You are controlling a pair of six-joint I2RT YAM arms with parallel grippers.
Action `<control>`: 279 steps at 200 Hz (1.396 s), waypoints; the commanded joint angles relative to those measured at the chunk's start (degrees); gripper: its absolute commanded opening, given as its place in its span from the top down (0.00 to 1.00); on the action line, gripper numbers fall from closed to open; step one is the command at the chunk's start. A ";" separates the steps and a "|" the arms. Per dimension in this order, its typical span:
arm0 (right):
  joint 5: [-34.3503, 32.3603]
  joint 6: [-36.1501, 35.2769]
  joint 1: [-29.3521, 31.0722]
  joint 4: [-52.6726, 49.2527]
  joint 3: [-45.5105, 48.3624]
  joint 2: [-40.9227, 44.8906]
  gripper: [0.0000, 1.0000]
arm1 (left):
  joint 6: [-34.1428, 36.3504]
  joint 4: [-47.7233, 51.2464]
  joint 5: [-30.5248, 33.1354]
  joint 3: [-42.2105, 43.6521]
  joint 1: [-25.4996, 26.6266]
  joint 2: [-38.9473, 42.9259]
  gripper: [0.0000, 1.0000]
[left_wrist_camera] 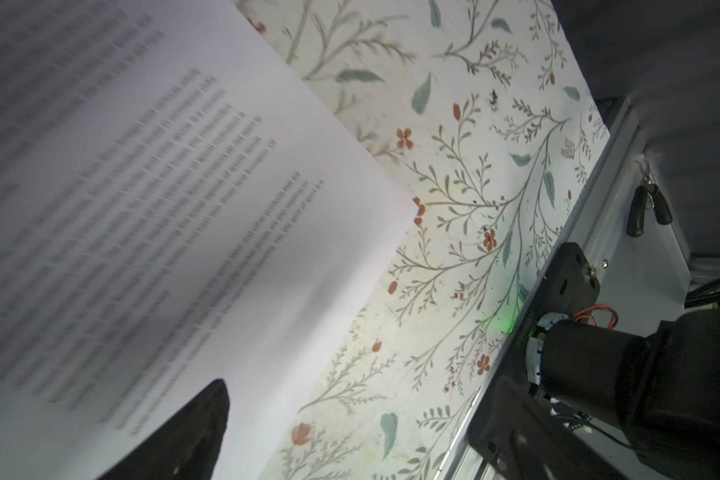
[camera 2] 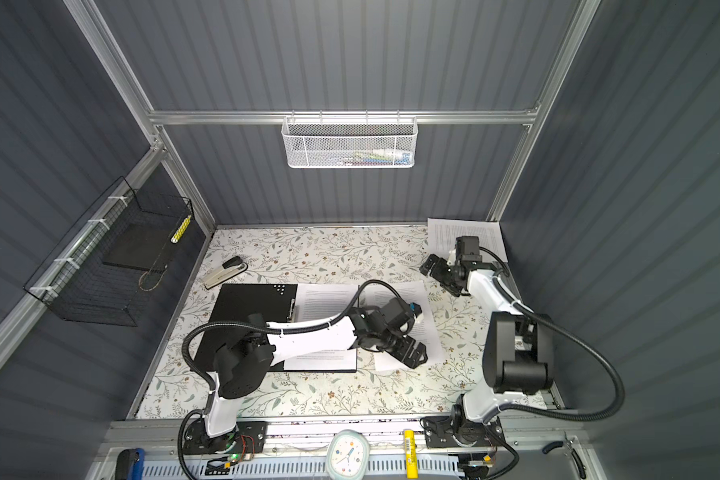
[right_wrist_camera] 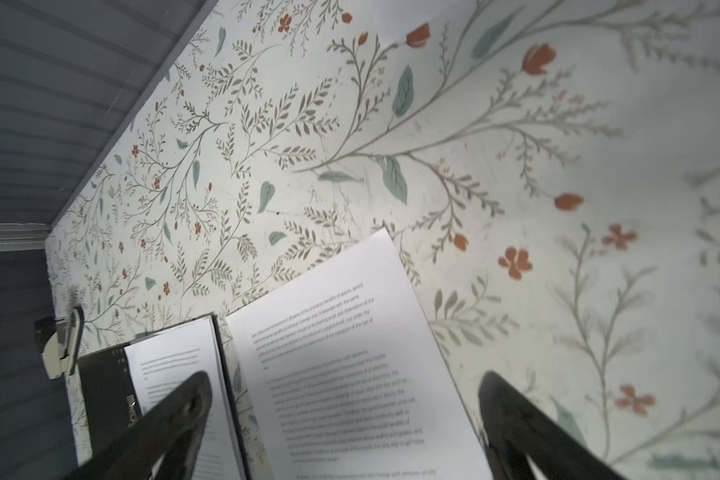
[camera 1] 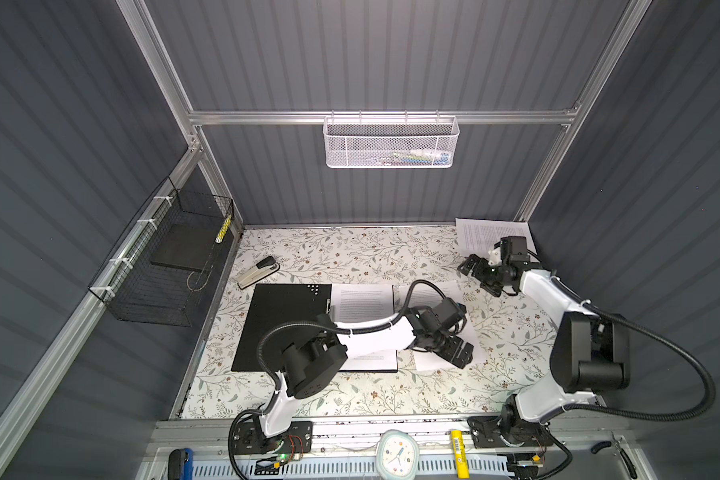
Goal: Put the files into the folder
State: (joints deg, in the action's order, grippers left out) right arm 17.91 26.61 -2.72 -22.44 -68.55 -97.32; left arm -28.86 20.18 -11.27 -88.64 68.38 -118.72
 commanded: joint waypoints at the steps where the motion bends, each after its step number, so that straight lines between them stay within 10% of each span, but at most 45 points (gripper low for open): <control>1: -1.55 -6.20 0.08 -7.23 -4.97 -5.58 0.01 | -2.73 -1.01 -0.03 0.99 -0.31 -1.97 0.00; 123: 3.36 -7.83 3.53 -15.57 -22.58 -24.69 0.01 | -2.30 1.45 5.90 14.86 -0.65 2.56 0.00; 279: 10.87 -8.64 6.97 -18.77 -15.16 -19.69 0.01 | 0.52 2.07 6.00 16.57 -2.72 3.91 0.00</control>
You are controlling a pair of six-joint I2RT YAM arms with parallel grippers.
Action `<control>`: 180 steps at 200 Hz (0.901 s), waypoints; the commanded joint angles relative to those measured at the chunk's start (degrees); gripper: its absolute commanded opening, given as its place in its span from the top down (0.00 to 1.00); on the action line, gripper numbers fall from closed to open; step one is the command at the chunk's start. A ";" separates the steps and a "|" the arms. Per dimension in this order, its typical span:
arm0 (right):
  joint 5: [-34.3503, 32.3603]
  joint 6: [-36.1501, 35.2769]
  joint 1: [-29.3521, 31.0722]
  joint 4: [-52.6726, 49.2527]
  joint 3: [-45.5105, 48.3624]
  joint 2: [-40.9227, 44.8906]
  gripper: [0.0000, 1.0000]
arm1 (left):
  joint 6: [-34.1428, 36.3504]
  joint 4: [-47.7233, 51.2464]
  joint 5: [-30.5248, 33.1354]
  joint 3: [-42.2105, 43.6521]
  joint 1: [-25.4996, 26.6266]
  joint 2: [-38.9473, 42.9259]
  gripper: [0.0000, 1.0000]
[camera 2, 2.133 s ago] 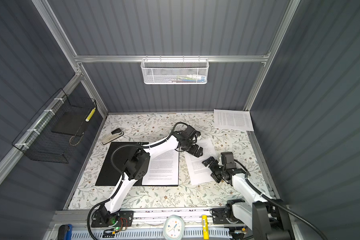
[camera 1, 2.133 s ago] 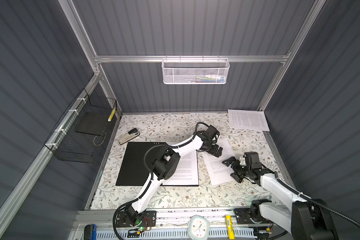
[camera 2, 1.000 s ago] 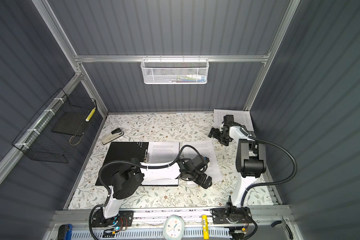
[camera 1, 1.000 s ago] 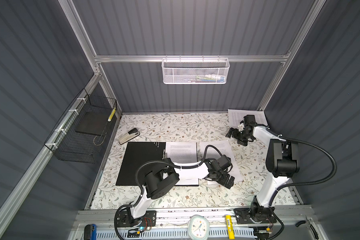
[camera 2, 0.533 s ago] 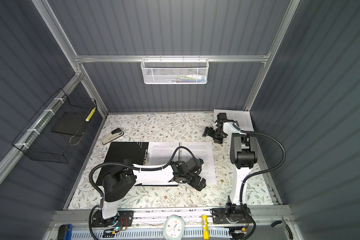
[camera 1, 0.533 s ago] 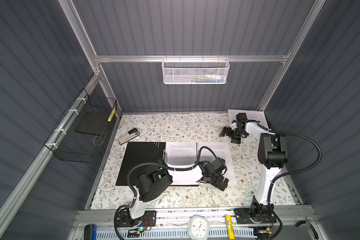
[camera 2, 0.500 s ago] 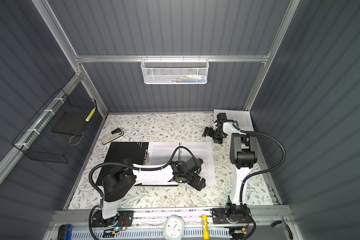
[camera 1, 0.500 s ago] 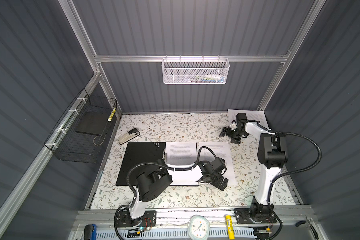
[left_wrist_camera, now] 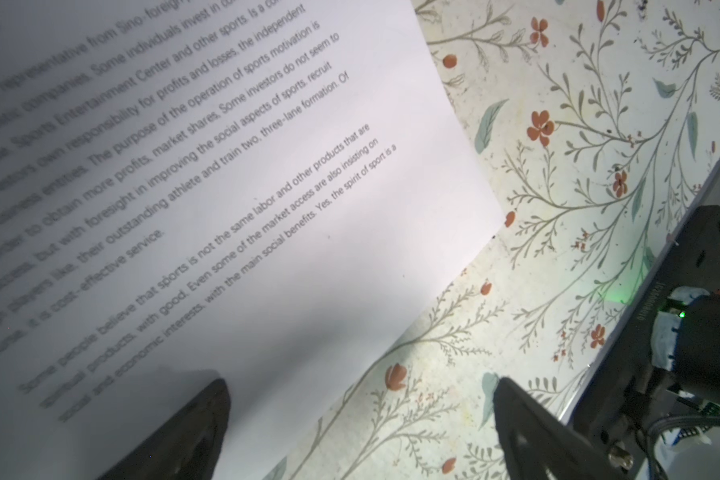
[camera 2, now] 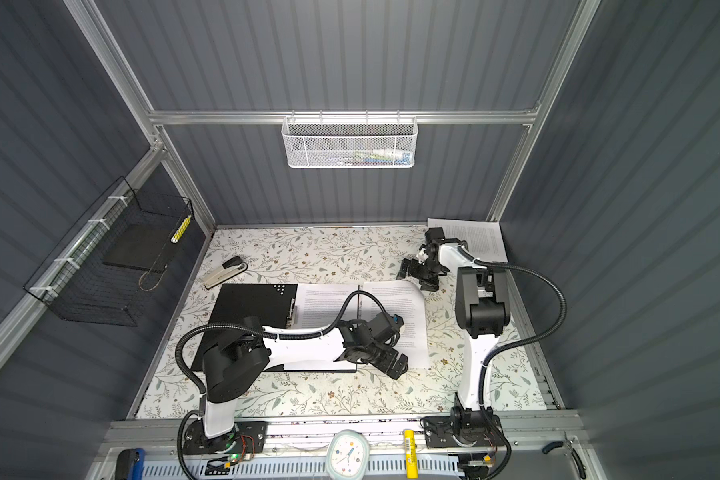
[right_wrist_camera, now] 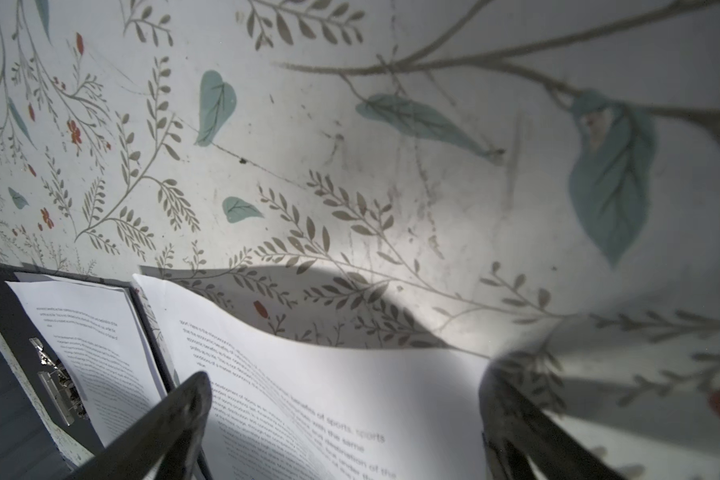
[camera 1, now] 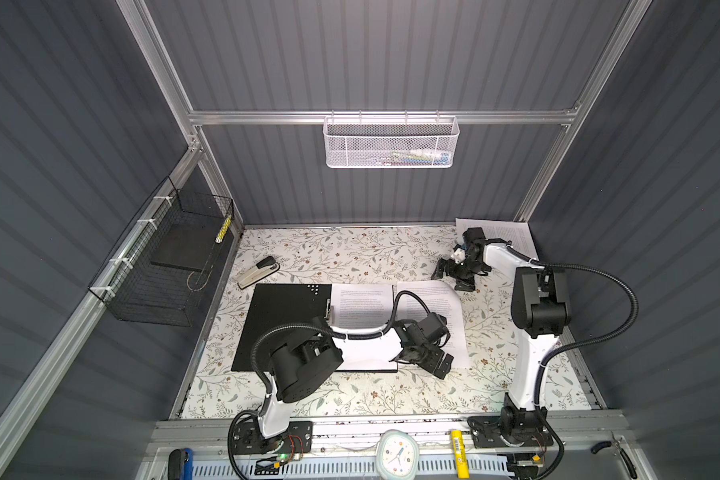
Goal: Put the files into the folder
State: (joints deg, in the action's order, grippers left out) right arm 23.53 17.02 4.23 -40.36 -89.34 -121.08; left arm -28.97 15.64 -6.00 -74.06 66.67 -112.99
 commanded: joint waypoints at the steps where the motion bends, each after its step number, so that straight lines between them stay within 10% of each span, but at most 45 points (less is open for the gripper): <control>1: 5.45 1.07 0.01 -0.63 5.95 4.35 0.01 | 0.65 6.61 0.73 1.95 -1.02 -1.85 0.00; 80: 23.45 12.20 -2.02 22.28 29.40 19.75 0.01 | 1.19 5.50 -0.39 1.63 -1.99 -2.85 0.00; 180: 11.23 10.63 -2.03 28.49 43.07 27.83 0.05 | 1.79 5.78 -0.42 1.28 -2.34 -1.49 0.00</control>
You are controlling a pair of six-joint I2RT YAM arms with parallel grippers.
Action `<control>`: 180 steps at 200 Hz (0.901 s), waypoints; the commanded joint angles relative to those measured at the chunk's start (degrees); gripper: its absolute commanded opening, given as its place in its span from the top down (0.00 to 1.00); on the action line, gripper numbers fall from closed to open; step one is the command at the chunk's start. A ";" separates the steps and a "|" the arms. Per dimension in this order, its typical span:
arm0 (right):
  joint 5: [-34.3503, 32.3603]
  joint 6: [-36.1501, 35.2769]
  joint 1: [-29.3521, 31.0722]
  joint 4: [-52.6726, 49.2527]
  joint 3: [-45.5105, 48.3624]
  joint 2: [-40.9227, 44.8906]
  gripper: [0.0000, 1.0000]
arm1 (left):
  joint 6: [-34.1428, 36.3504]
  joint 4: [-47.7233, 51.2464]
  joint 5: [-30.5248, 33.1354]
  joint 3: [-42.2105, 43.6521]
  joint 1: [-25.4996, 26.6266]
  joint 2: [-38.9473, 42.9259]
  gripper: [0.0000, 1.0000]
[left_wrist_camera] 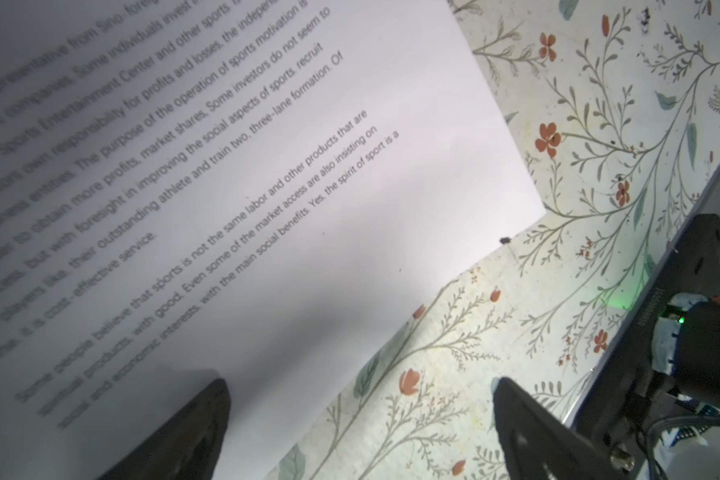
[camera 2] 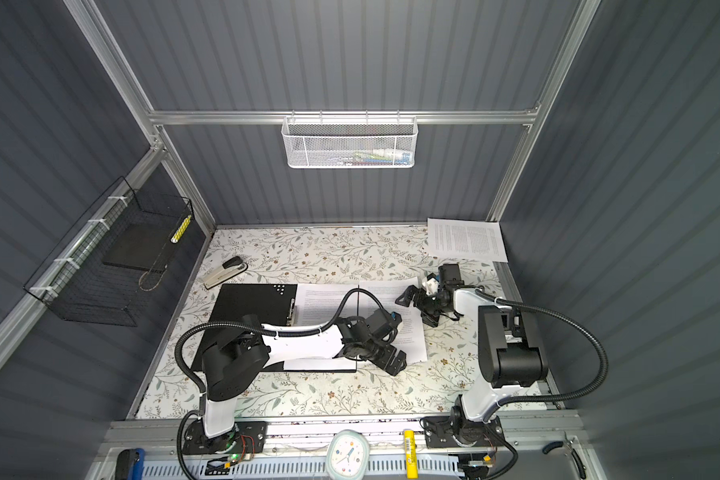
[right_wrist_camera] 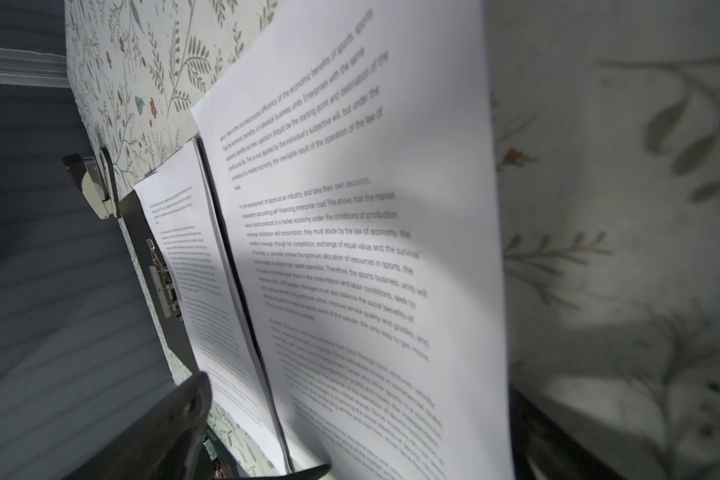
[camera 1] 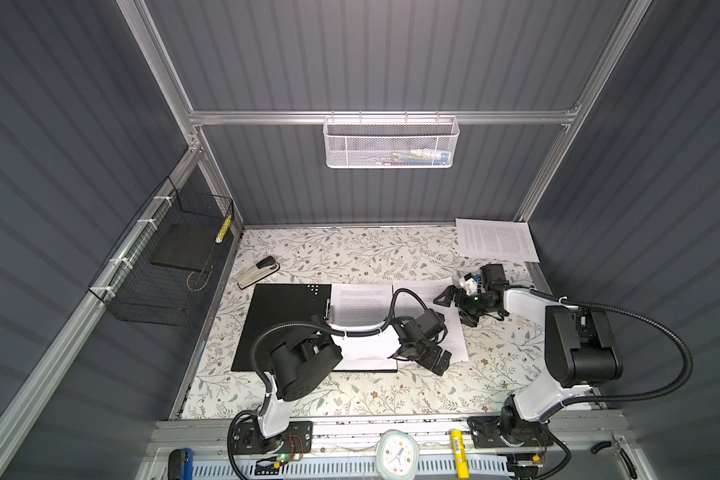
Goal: Put the files into the folder
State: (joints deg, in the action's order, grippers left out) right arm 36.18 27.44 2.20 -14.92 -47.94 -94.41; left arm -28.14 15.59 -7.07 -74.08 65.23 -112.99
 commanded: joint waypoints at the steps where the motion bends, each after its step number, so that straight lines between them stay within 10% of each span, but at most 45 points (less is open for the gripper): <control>1: -1.40 0.22 -0.04 3.14 1.74 1.21 0.06 | 0.97 5.88 0.65 1.31 -0.90 -1.51 0.00; 134: -6.12 1.15 -0.34 -0.88 3.83 12.34 1.00 | 6.05 0.02 -5.04 0.03 -4.32 13.17 0.00; 180: -11.46 2.68 1.61 -10.59 -1.10 25.23 1.00 | 11.78 0.60 22.24 10.01 -4.41 35.15 0.00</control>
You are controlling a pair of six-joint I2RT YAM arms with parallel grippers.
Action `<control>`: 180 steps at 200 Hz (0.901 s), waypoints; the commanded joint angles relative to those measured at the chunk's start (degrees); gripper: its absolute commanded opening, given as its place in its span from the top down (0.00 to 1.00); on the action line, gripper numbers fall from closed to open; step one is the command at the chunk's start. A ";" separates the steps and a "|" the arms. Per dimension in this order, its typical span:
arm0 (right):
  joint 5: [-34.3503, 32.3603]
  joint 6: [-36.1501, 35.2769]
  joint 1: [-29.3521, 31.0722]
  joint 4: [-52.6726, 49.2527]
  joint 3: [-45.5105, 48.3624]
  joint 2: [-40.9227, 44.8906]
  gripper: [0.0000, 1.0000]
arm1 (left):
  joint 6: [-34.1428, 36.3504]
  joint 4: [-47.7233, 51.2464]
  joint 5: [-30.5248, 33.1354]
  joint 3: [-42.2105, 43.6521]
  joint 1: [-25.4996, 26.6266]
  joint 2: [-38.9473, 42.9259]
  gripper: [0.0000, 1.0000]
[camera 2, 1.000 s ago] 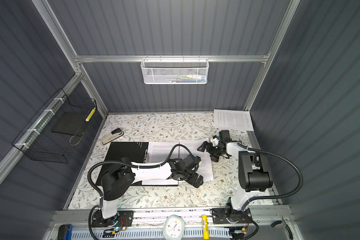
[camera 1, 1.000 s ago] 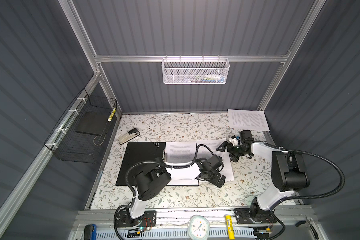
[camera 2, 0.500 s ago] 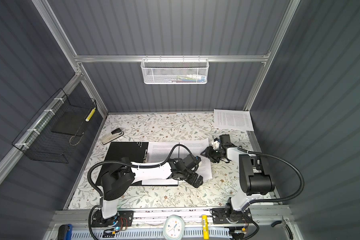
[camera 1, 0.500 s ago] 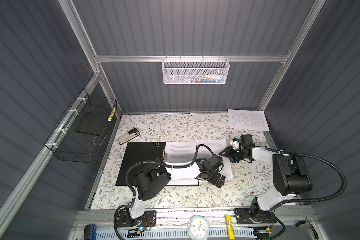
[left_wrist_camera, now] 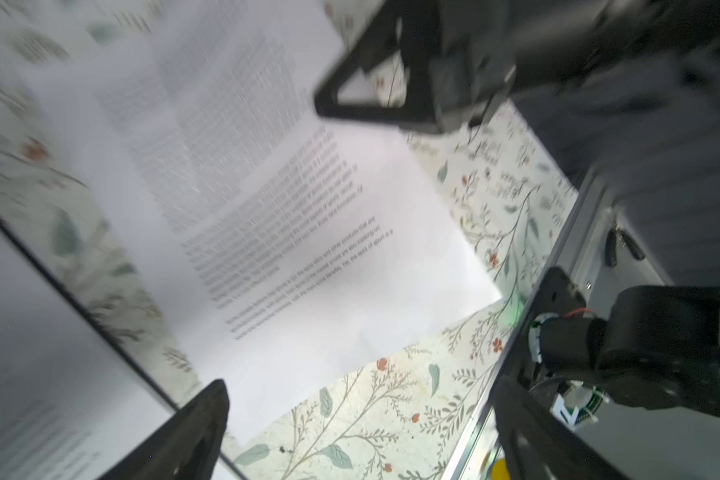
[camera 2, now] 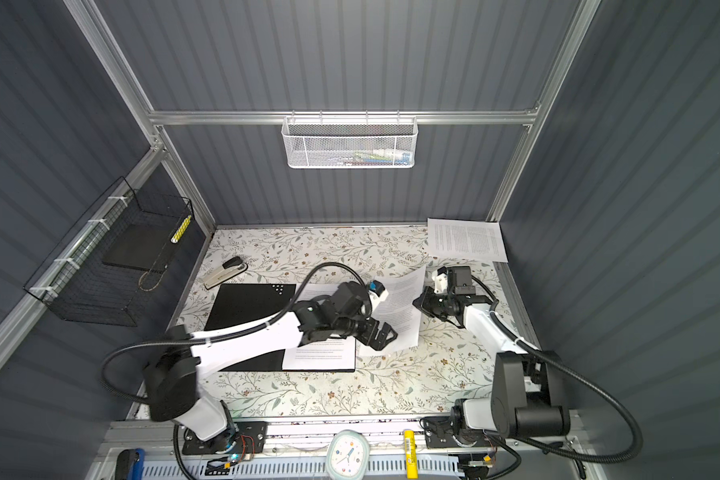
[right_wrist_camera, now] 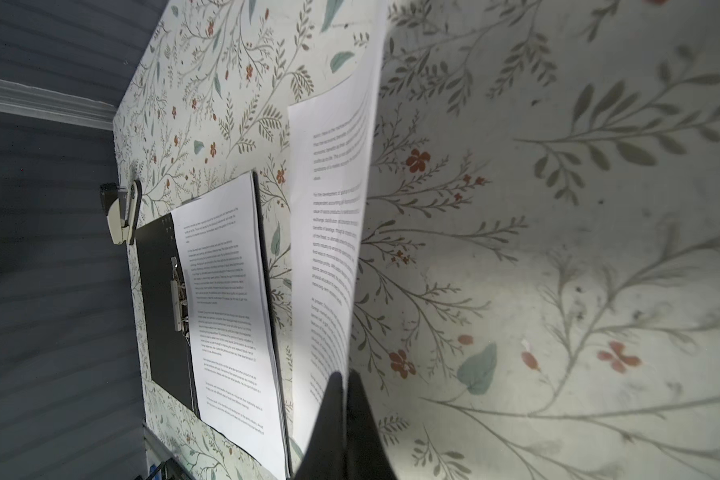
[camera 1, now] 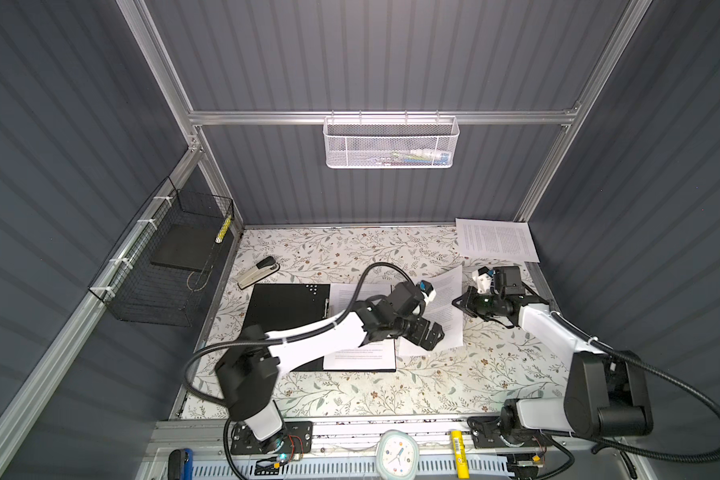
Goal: Put the files into the folder
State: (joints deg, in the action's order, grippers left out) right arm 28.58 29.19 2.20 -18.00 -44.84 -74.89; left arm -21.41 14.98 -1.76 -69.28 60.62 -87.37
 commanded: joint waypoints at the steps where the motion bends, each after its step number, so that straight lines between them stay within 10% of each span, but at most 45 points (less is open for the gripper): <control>1: -3.96 1.08 1.77 -7.67 -4.42 5.94 1.00 | 5.19 1.29 17.47 5.51 0.20 10.18 0.00; 44: -6.75 8.07 16.49 -8.69 -14.10 8.47 1.00 | 10.86 7.94 36.71 15.32 -0.31 25.36 0.00; 89: -2.09 15.94 30.80 2.97 -24.83 0.49 1.00 | 12.23 15.24 41.32 17.73 -0.33 32.57 0.00; 180: -1.16 22.44 24.31 25.40 -5.00 -7.56 1.00 | 13.90 15.96 46.08 21.03 -0.28 37.54 0.00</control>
State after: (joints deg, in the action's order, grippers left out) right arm 27.53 51.48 25.93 -0.32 -55.22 -76.12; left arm -9.23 30.44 43.24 -48.99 60.38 -48.66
